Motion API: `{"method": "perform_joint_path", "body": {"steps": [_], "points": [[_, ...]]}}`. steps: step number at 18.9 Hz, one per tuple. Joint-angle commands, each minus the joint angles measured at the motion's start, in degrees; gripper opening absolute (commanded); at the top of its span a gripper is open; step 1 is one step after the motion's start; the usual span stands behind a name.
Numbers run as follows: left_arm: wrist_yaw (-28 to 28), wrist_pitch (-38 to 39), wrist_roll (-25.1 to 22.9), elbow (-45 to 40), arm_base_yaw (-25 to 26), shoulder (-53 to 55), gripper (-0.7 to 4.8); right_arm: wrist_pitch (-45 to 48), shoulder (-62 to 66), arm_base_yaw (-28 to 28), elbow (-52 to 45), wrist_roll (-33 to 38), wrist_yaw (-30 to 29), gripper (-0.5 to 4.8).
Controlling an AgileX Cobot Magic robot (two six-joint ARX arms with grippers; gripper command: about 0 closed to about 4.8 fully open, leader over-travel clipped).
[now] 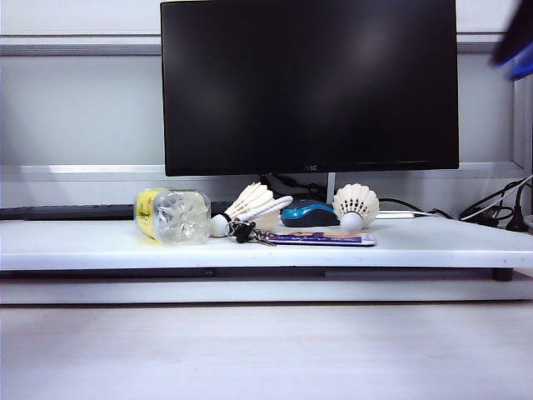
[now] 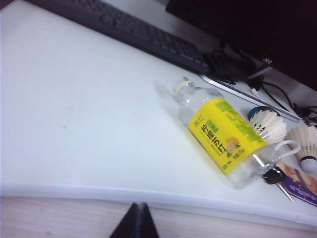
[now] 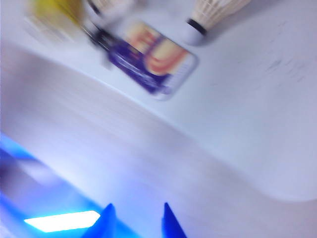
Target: Stack the badminton balls on the table vertically.
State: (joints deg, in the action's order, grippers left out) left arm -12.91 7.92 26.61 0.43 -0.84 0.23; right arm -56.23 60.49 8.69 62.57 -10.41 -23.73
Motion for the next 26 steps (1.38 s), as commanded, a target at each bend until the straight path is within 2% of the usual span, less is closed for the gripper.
{"method": "perform_joint_path", "body": {"steps": [1,2,3,4,5,7,11,14,15,22,26], "points": [[-0.42,1.22,-1.77,-0.11,-0.07,-0.17,-0.05,-3.17,10.14,9.66,9.01,-10.01,14.99,1.26],[-0.44,1.22,-1.77,-0.11,-0.07,-0.17,-0.05,-2.47,12.09,12.17,10.43,-13.60,16.81,1.26],[-0.39,1.22,-1.81,-0.11,-0.11,-0.17,-0.05,-1.77,14.47,15.28,12.11,-21.99,20.87,1.26],[-0.24,1.22,-2.21,-0.11,-0.11,-0.17,-0.05,-1.53,15.32,16.48,12.59,-25.11,22.45,1.26],[-0.20,1.25,-3.02,-0.11,-0.11,-0.17,-0.05,-0.33,16.66,19.39,12.81,-31.67,25.42,1.26],[-0.44,1.22,-3.50,-0.11,-0.11,-0.17,-0.05,2.71,18.01,21.44,12.76,-40.81,28.06,1.26],[-0.04,1.25,-4.15,-0.11,-0.13,-0.17,-0.05,11.72,20.04,21.81,12.76,-47.78,29.24,1.27],[-0.20,1.25,-4.15,-0.11,-0.13,-0.17,-0.05,14.95,21.38,21.70,12.76,-54.36,31.34,2.15],[-0.20,1.25,-4.15,-0.11,-0.13,-0.17,-0.05,15.39,22.05,21.70,12.74,-56.89,31.28,2.15],[-0.24,1.25,-4.13,-0.11,-0.13,-0.17,-0.05,17.46,28.35,22.03,12.72,-56.70,30.97,2.11],[-0.22,1.25,-4.15,-0.11,-0.13,-0.17,-0.05,20.31,32.22,22.03,12.72,-50.84,31.28,2.10]]}}
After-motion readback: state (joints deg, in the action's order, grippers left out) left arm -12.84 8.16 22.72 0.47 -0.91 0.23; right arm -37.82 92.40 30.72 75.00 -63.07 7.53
